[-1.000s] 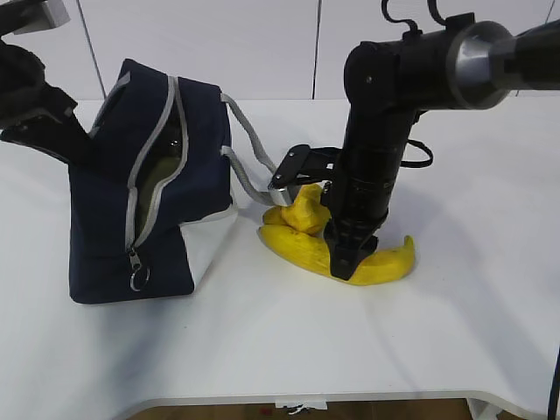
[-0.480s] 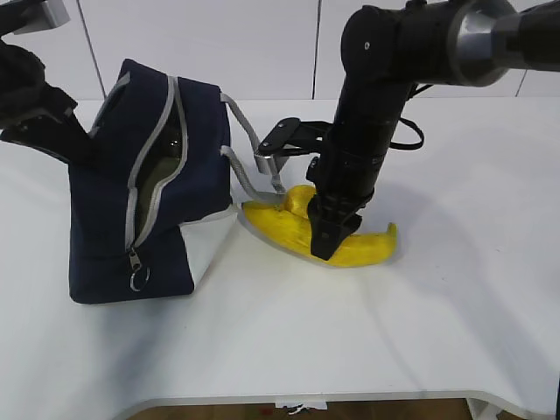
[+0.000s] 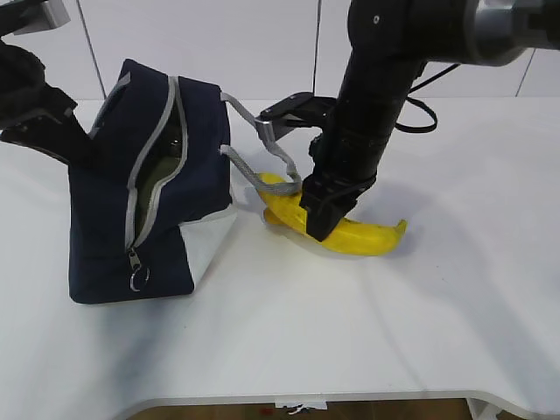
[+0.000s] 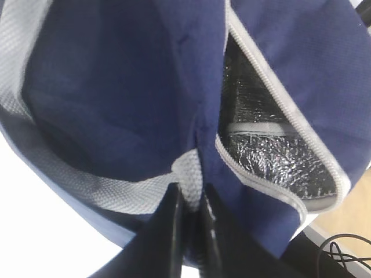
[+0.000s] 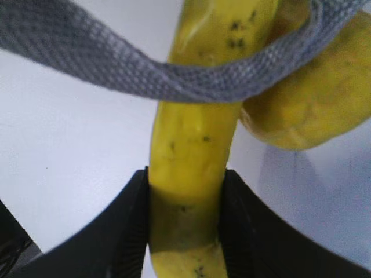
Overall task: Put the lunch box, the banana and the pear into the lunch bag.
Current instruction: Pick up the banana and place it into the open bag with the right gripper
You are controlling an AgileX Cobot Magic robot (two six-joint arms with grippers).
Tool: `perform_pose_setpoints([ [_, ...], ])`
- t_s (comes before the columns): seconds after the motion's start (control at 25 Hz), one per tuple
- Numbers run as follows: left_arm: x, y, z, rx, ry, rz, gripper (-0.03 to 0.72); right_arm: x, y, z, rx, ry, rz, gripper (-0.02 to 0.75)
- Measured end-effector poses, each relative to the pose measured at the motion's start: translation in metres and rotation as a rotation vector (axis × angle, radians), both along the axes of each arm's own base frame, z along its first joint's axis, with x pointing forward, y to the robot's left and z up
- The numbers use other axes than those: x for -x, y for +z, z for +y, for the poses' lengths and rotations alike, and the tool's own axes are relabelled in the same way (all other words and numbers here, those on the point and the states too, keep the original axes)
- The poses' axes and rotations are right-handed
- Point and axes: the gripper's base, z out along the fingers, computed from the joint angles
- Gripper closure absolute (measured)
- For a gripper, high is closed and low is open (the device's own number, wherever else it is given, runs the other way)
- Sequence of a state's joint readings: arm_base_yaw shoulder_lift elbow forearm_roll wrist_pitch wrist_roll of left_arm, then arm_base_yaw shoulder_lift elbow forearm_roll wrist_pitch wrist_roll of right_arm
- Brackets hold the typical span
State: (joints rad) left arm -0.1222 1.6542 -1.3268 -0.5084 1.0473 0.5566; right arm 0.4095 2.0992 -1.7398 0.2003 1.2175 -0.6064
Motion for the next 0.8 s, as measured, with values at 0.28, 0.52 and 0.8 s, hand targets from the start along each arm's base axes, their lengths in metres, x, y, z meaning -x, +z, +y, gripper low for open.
perform_pose_setpoints([
  [0.28, 0.000, 0.000, 0.000, 0.000, 0.000, 0.000, 0.676, 0.007, 0.031, -0.003, -0.031, -0.093, -0.042, 0.469],
  [0.52, 0.000, 0.000, 0.000, 0.000, 0.000, 0.000, 0.676, 0.010, 0.049, -0.013, 0.024, -0.186, -0.099, 0.470],
  [0.8, 0.000, 0.000, 0.000, 0.000, 0.000, 0.000, 0.676, 0.012, 0.068, -0.027, 0.114, -0.258, -0.193, 0.470],
])
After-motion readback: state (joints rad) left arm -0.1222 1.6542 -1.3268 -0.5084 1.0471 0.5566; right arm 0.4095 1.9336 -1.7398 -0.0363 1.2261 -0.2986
